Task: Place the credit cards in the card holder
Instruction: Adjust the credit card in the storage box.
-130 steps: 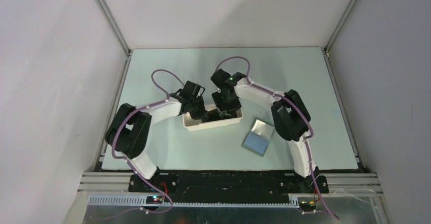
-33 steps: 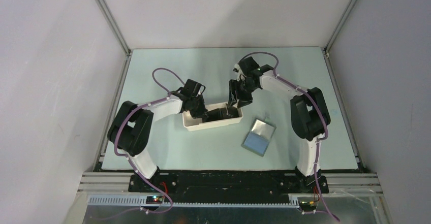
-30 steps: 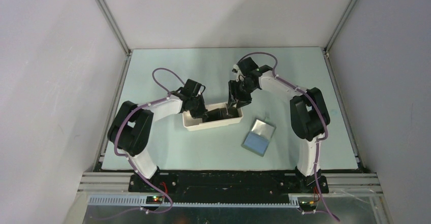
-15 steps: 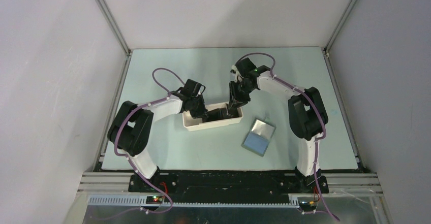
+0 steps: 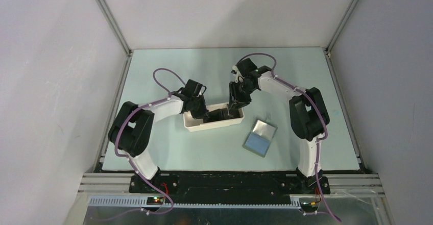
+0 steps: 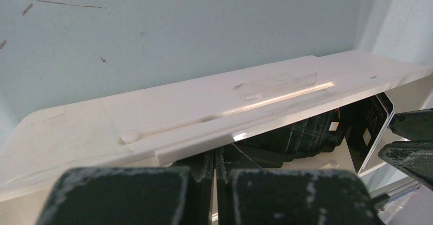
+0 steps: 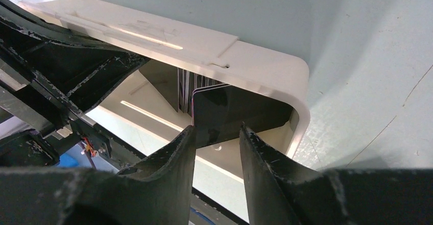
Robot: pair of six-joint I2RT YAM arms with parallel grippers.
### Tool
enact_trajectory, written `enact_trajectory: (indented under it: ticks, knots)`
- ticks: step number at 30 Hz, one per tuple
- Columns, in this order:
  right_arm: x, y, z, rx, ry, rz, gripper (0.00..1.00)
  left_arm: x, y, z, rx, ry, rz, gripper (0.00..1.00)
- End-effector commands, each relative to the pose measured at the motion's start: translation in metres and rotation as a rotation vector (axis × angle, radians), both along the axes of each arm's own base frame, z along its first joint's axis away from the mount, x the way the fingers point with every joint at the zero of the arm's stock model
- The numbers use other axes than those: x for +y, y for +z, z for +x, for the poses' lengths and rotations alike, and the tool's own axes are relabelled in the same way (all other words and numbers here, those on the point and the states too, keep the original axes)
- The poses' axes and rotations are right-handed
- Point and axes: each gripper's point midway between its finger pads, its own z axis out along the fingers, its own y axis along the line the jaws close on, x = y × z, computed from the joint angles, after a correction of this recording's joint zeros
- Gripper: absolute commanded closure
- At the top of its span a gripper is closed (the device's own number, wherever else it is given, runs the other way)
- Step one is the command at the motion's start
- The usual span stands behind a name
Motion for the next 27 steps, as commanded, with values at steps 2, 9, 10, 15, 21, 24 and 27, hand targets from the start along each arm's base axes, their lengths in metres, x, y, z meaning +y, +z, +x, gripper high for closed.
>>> enact_trajectory:
  ticks: [2, 9, 10, 15, 21, 24, 27]
  knots:
    - [0.01, 0.009, 0.006, -0.033, 0.013, 0.022, 0.58, 0.012, -0.027, -0.013, 0.067, -0.016, 0.08, 1.0]
    - [0.011, -0.003, 0.004, -0.013, 0.019, -0.008, 0.61, 0.012, -0.027, -0.013, 0.067, -0.018, 0.078, 1.0]
    - [0.011, -0.003, 0.004, -0.013, 0.017, -0.012, 0.62, 0.012, -0.027, -0.013, 0.066, -0.017, 0.077, 1.0]
    - [0.009, 0.0, 0.004, -0.022, 0.014, -0.014, 0.71, 0.012, -0.028, -0.013, 0.068, -0.018, 0.08, 1.0]
    - [0.01, 0.01, 0.003, -0.027, 0.02, 0.015, 0.76, 0.012, -0.027, -0.013, 0.067, -0.017, 0.079, 1.0]
    - [0.008, 0.017, 0.002, -0.028, 0.016, 0.039, 0.76, 0.012, -0.027, -0.013, 0.068, -0.018, 0.079, 1.0]
    - [0.001, 0.019, 0.003, -0.028, 0.002, 0.043, 0.75, 0.012, -0.028, -0.013, 0.068, -0.018, 0.079, 1.0]
